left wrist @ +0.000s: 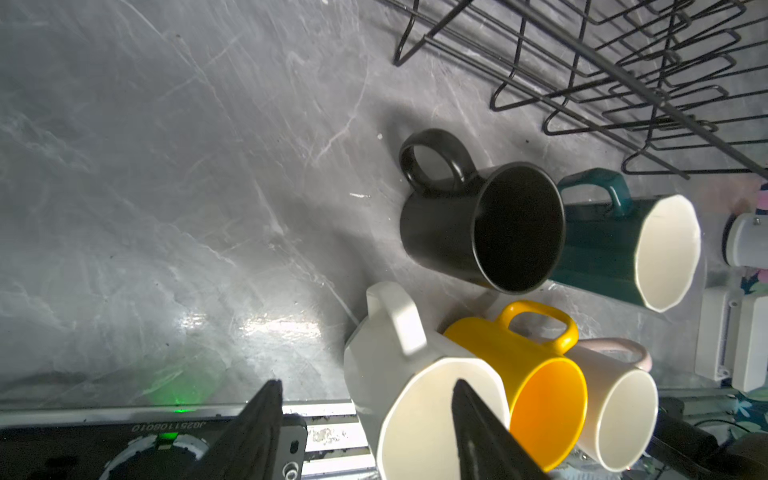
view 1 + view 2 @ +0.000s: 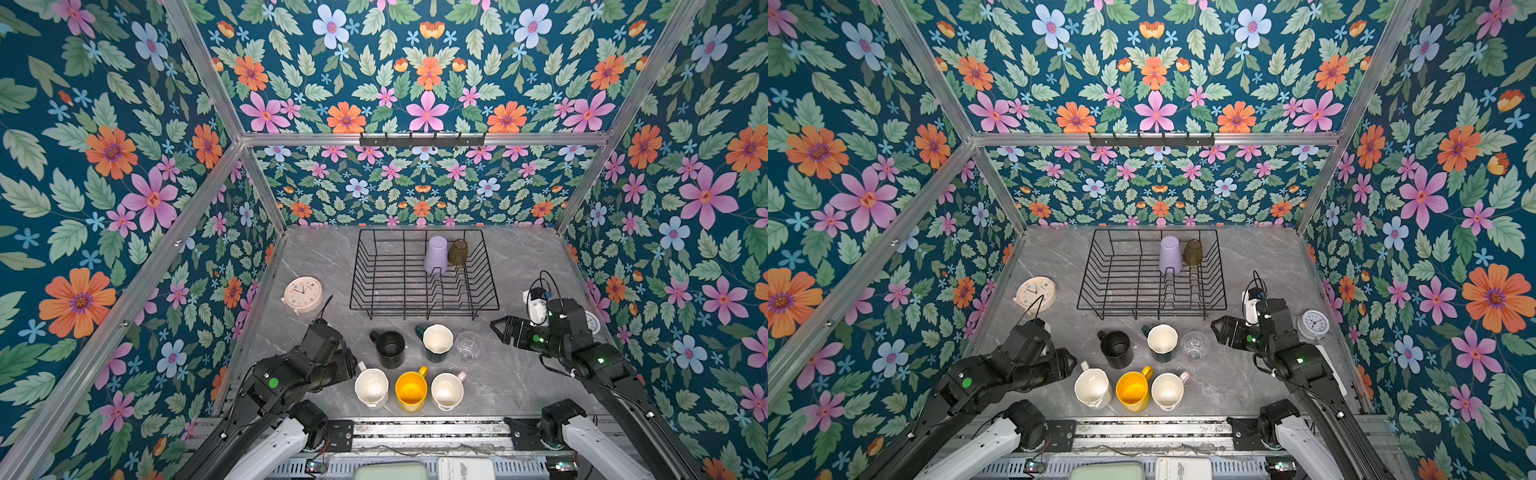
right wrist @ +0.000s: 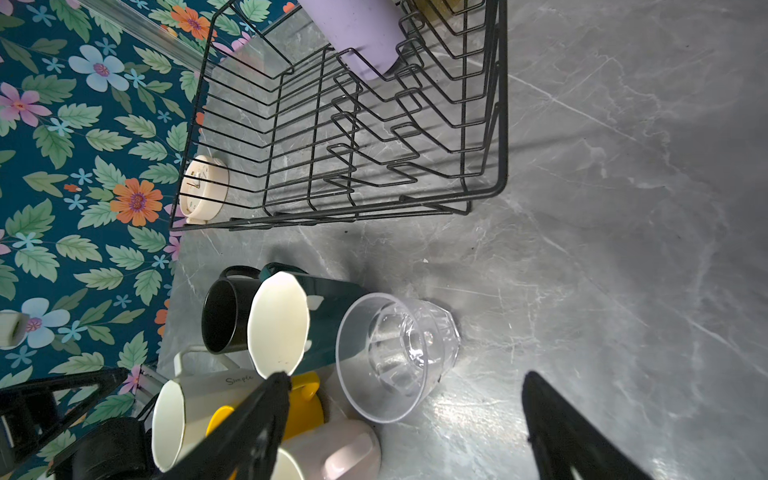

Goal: Load the cups into the dish rack
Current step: 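Open the left gripper and withdraw it toward the cups nearest the robot, then lower the left gripper onto the white mug nearest the robot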

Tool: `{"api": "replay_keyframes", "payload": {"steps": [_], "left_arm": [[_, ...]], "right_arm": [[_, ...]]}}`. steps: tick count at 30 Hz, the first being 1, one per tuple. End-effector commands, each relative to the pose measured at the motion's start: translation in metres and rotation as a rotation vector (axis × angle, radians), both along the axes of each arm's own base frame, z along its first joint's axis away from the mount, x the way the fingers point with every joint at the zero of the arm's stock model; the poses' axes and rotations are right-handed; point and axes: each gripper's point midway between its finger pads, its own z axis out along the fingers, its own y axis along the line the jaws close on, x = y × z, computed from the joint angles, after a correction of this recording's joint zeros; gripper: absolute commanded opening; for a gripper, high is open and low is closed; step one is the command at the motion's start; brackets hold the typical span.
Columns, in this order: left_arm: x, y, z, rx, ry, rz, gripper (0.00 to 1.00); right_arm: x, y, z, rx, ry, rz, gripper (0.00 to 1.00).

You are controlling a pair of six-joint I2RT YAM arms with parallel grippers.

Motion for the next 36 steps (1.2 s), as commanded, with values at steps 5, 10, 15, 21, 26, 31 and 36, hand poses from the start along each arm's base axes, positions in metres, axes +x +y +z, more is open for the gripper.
{"api": "replay_keyframes", "payload": {"steps": [5,10,15,21,26,31,36], "left_arm": [[-0.010,-0.007,-0.014,0.010,0.075,-0.074,0.65],[-0.012,-0.012,-0.022,0.023,0.105,-0.115,0.64],[-0.013,-0.016,-0.030,0.052,0.124,-0.152,0.61],[-0.012,-0.026,-0.037,0.057,0.131,-0.188,0.59],[-0.013,-0.032,-0.048,0.082,0.152,-0.212,0.55],[-0.012,-0.032,-0.052,0.118,0.151,-0.208,0.49],[-0.011,-0.032,-0.058,0.138,0.158,-0.203,0.39]], "right_arm": [[0.005,0.000,0.005,-0.013,-0.034,0.003,0.87],[0.004,0.000,0.006,-0.004,-0.030,0.002,0.87],[0.002,-0.003,0.004,-0.013,-0.034,-0.009,0.87],[0.000,-0.005,0.006,-0.016,-0.036,-0.013,0.87],[0.000,-0.002,0.005,-0.008,-0.032,-0.005,0.87],[-0.001,-0.004,0.004,-0.014,-0.036,-0.008,0.87],[-0.001,-0.003,0.003,-0.013,-0.035,-0.004,0.87]]}}
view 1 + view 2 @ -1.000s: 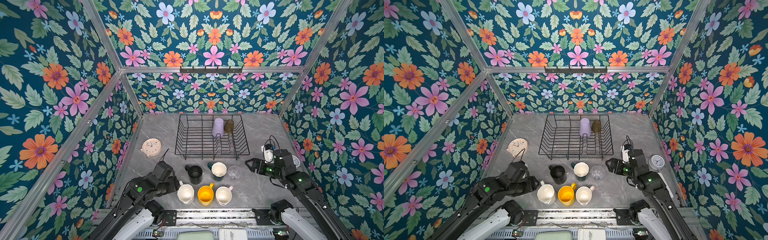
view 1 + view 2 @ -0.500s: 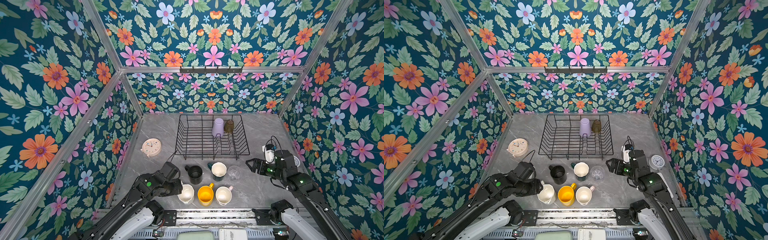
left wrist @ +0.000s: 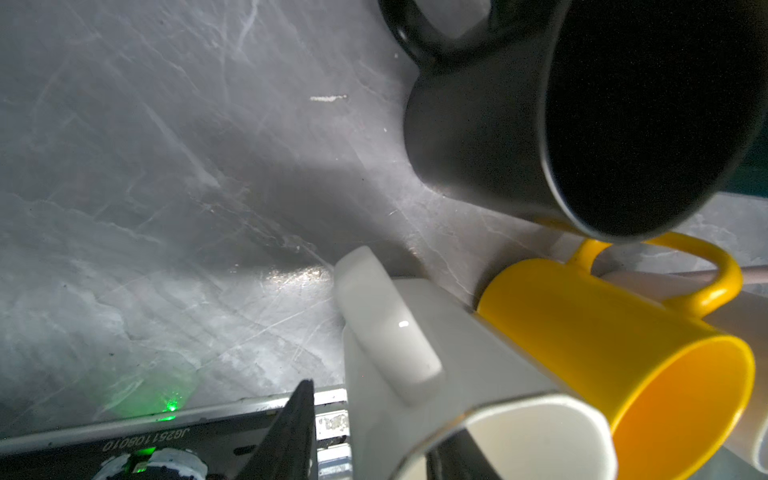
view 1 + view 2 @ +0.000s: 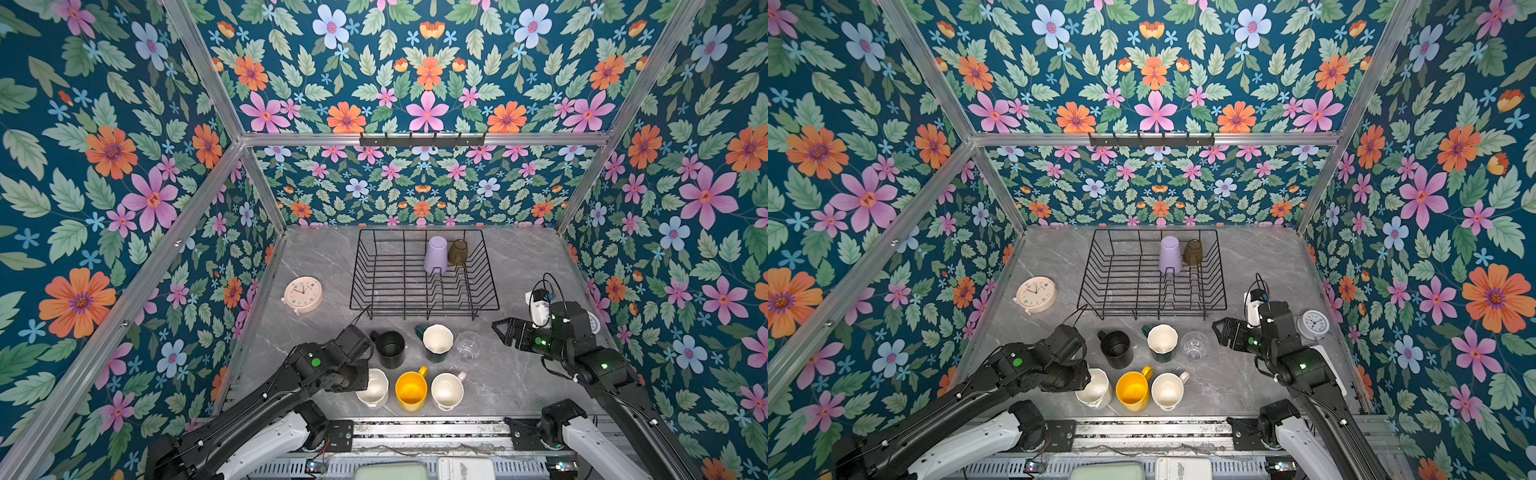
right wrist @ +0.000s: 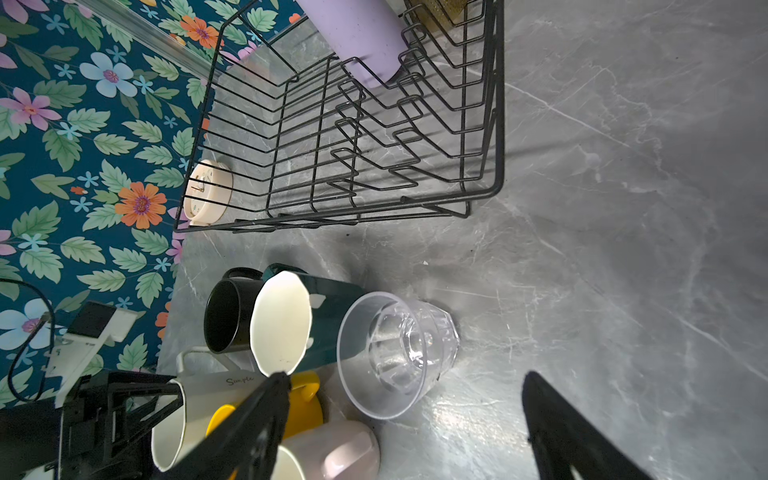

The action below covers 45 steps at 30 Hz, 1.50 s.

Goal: Load the cups into the dish rack
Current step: 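Lower the left gripper onto the white mug nearest the robot, then close the left gripper on the white 'Simple' mug's rim and lift it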

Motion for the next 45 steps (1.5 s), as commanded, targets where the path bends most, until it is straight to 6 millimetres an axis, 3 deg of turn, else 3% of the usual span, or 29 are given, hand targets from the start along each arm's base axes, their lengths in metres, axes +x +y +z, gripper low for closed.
{"api": "replay_keyframes", "payload": {"steps": [1,21,26,35,40,45], "left_arm": [[0.004,0.003,-0.003,0.026,-0.015,0.017,0.37],[0.007,0.011,0.004,0.064,-0.050,0.024,0.00],[0.007,0.017,0.011,0.082,-0.066,0.029,0.00],[0.019,0.038,0.060,0.104,-0.212,0.074,0.00],[0.025,0.054,0.099,0.119,-0.310,0.110,0.00],[0.041,0.058,0.143,0.112,-0.444,0.113,0.00]], "right_arm": [[0.001,-0.001,0.000,-0.016,-0.013,0.002,0.87],[-0.001,-0.001,-0.001,-0.005,-0.015,0.003,0.87],[-0.001,-0.001,-0.001,-0.003,-0.013,0.003,0.87],[-0.001,0.001,0.003,0.004,-0.017,0.010,0.87],[0.000,0.003,0.006,0.009,-0.021,0.017,0.87],[0.001,0.006,0.010,0.024,-0.034,0.027,0.87]]}}
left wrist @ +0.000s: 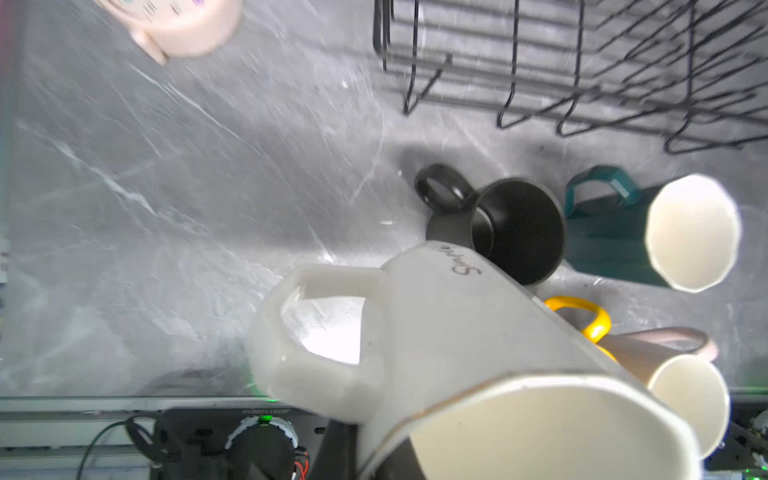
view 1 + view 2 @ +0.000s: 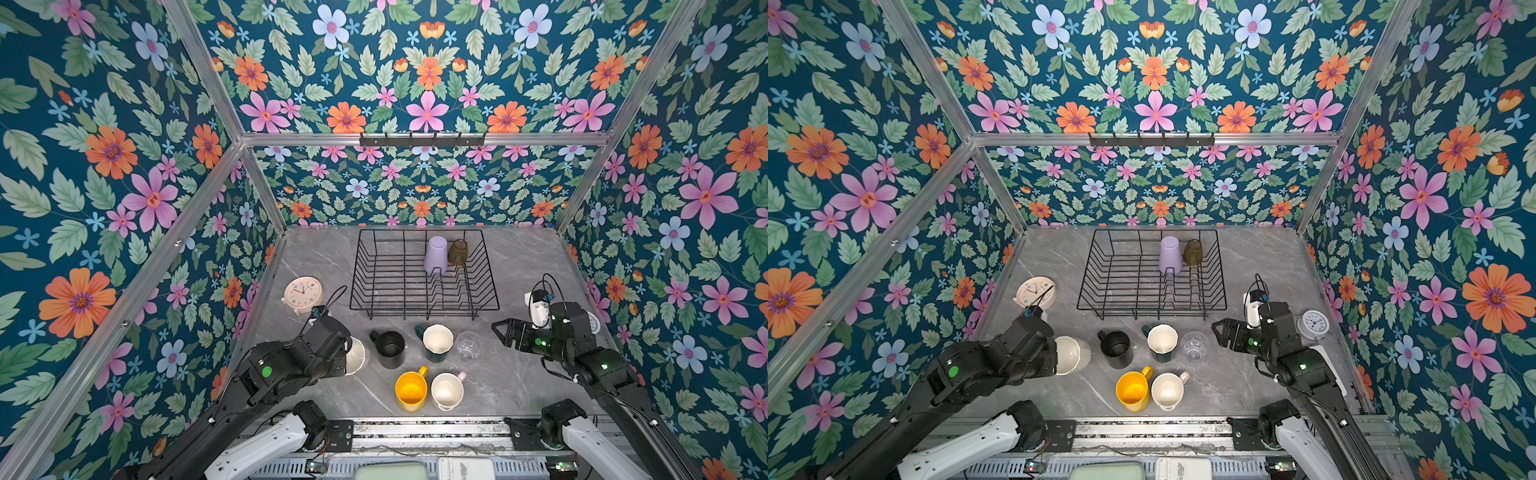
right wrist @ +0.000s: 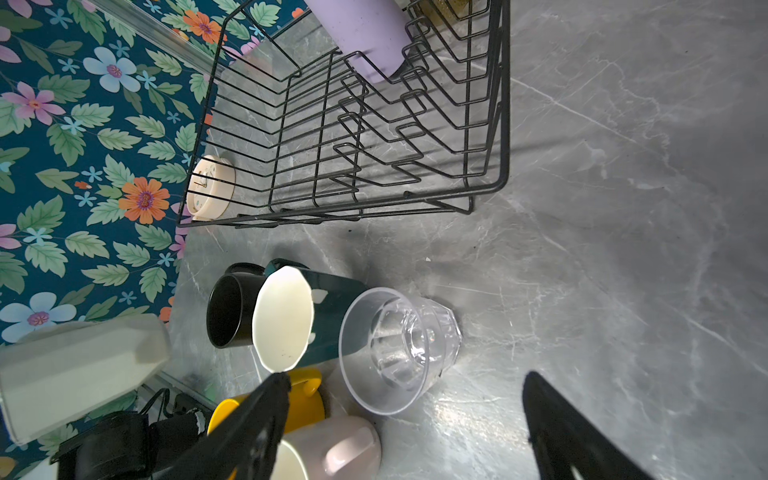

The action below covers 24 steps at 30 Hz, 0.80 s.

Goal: Load the cups into the dish rack
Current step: 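Close the left gripper on the white 'Simple' mug's rim and lift it, then carry the white mug over the rack while the right gripper reaches toward it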

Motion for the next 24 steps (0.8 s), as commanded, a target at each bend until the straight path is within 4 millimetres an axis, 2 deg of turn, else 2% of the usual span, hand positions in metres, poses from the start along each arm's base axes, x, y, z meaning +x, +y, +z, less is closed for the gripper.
{"api": "replay_keyframes", "payload": {"steps": [1,4,7,17,21,24], "left_arm": [[0.019,0.008,0.029,0.057,-0.132,0.003,0.00],[0.036,-0.001,0.055,0.072,-0.212,-0.019,0.00],[0.054,-0.020,0.071,0.056,-0.280,-0.055,0.00],[0.109,-0.101,0.089,-0.119,-0.422,-0.205,0.00],[0.128,-0.117,0.099,-0.249,-0.468,-0.244,0.00],[0.140,-0.122,0.108,-0.386,-0.507,-0.286,0.00]], "right_arm": [[0.005,0.004,0.010,0.020,-0.035,0.014,0.87],[0.006,0.009,0.015,0.038,-0.039,0.031,0.87],[0.006,0.012,0.020,0.062,-0.050,0.043,0.87],[0.007,0.025,0.043,0.130,-0.109,0.102,0.89],[0.007,0.037,0.055,0.196,-0.139,0.154,0.90],[0.006,0.046,0.069,0.256,-0.173,0.199,0.91]]}}
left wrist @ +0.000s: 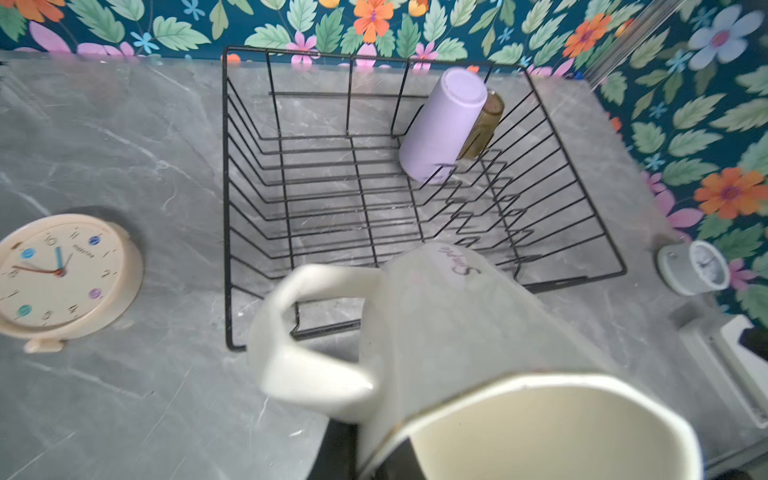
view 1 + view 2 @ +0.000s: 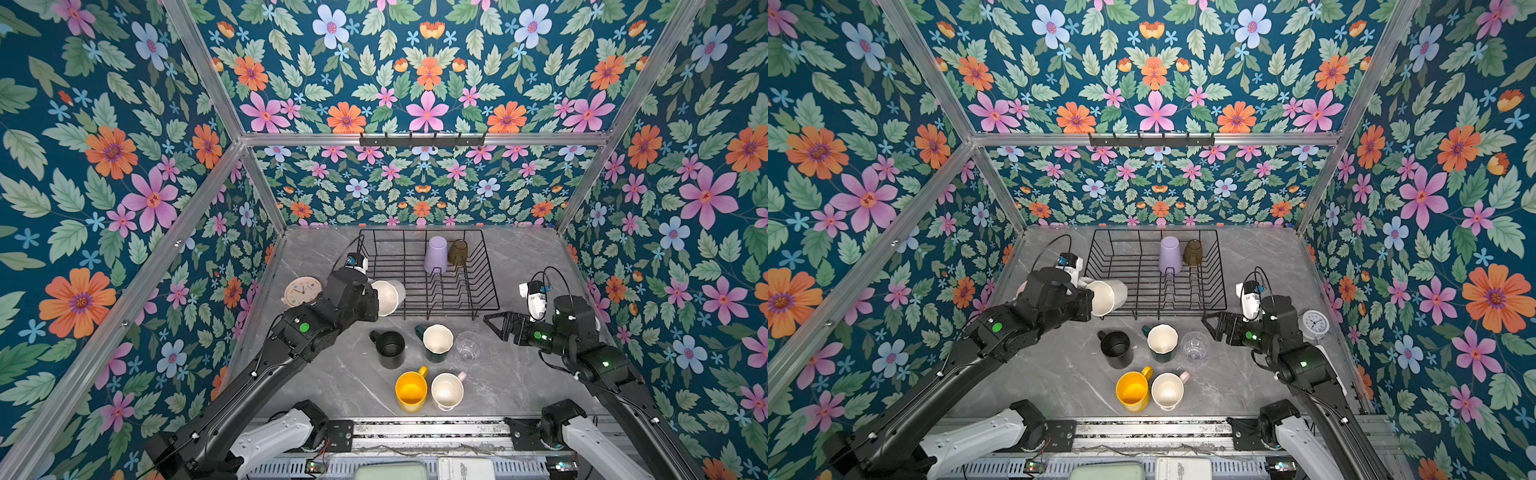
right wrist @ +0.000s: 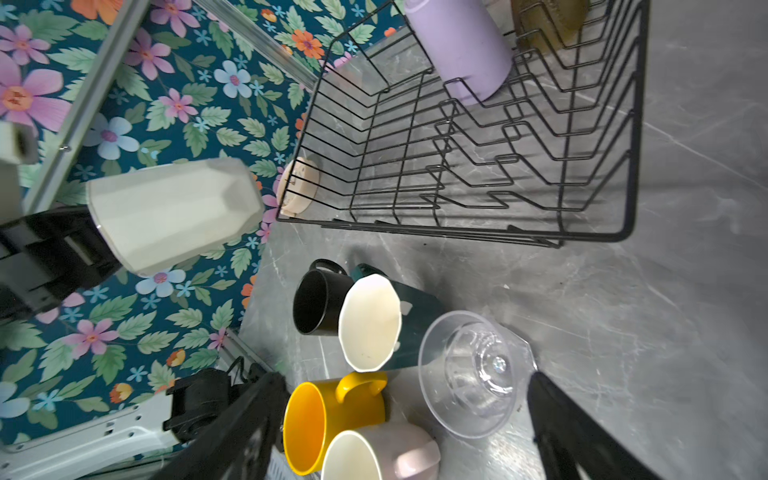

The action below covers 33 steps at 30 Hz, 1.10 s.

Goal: Load the cups into the dish rack
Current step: 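Carry the white mug over the rack while the right gripper reaches toward it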

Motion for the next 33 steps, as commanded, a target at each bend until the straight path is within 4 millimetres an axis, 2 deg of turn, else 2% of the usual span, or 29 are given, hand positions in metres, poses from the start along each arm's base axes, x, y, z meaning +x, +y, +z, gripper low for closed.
{"api": "replay_keyframes", "payload": {"steps": [1,5,10,17,24,33], "left_arm": [[0.015,-0.034,0.049,-0.251,-0.163,-0.168,0.00],[0.014,-0.049,0.054,-0.357,-0.178,-0.303,0.00],[0.001,-0.073,0.056,-0.467,-0.194,-0.493,0.00],[-0.016,-0.095,0.060,-0.577,-0.219,-0.708,0.00],[-0.026,-0.106,0.059,-0.630,-0.211,-0.829,0.00],[-0.032,-0.108,0.058,-0.671,-0.213,-0.874,0.00]], "right_arm": [[0.001,0.016,0.030,0.108,-0.088,0.074,0.92],[-0.002,0.029,0.049,0.200,-0.139,0.146,0.94],[-0.002,0.041,0.063,0.281,-0.166,0.216,0.95],[-0.004,0.050,0.078,0.338,-0.188,0.293,0.96],[-0.007,0.058,0.090,0.382,-0.206,0.368,0.96],[-0.005,0.067,0.097,0.416,-0.201,0.419,0.96]]}}
